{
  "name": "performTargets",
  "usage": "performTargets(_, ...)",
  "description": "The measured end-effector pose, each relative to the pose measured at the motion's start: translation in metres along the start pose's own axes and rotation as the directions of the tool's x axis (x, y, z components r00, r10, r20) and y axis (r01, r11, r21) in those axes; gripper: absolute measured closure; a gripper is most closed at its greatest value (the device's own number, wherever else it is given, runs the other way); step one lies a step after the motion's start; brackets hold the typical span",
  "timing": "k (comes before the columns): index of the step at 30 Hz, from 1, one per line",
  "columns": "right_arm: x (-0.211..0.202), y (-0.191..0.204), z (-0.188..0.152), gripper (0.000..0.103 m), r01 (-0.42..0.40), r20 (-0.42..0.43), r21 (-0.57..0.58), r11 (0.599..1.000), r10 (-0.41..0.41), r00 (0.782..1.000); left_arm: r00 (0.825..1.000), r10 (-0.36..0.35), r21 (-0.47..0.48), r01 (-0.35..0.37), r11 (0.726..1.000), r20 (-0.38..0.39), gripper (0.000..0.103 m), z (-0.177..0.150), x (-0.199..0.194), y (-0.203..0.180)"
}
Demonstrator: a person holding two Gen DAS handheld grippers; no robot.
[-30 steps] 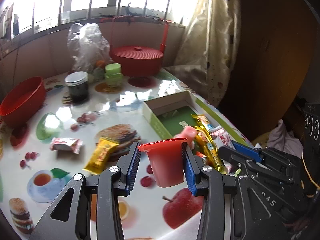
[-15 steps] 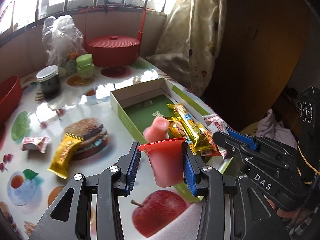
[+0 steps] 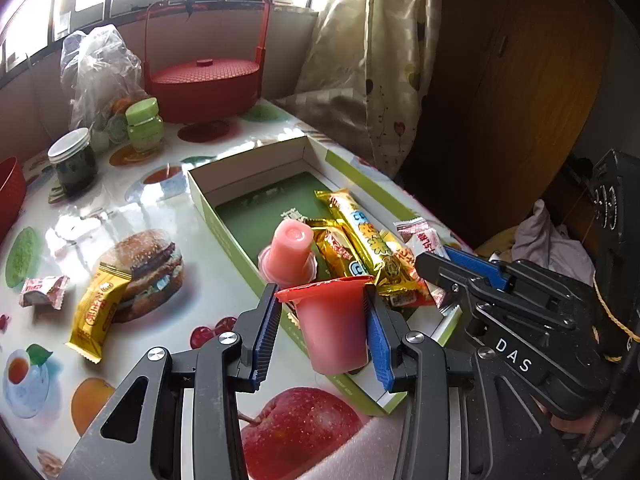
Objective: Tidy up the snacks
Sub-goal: 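Lower both tools into the green box and open them to release the snacks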
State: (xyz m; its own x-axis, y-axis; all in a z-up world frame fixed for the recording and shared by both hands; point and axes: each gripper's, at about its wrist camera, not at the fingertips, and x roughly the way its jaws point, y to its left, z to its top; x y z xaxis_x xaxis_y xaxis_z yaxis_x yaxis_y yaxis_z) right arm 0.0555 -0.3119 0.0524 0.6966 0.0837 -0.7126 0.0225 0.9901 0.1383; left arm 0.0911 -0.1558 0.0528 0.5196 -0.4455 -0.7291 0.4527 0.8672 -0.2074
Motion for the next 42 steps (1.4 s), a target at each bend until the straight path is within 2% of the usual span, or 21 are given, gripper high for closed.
performTargets(10, 0.010, -0.008, -0.002, 0.086, 0.025, -0.013, -0.004, 1.000, -0.026, 1.000, 1.000, 0.006, 0.026, -0.005, 1.000, -0.019, 0.061, -0.001, 0.011, -0.010)
performTargets(27, 0.017, -0.012, -0.001, 0.085, 0.014, -0.006, 0.000, 1.000, -0.014, 1.000, 0.999, -0.005, 0.030, 0.006, 1.000, -0.038, 0.060, 0.000, 0.021, -0.015)
performTargets(36, 0.016, -0.009, -0.001, 0.078, 0.013, -0.004, 0.000, 1.000, -0.013, 1.000, 0.999, -0.012, 0.028, 0.013, 1.000, -0.044, 0.059, 0.000, 0.020, -0.014)
performTargets(42, 0.014, -0.010, -0.001, 0.073, 0.025, 0.000, 0.014, 1.000, -0.025, 1.000, 0.999, -0.030, 0.016, 0.030, 0.999, -0.036, 0.053, 0.000, 0.016, -0.014)
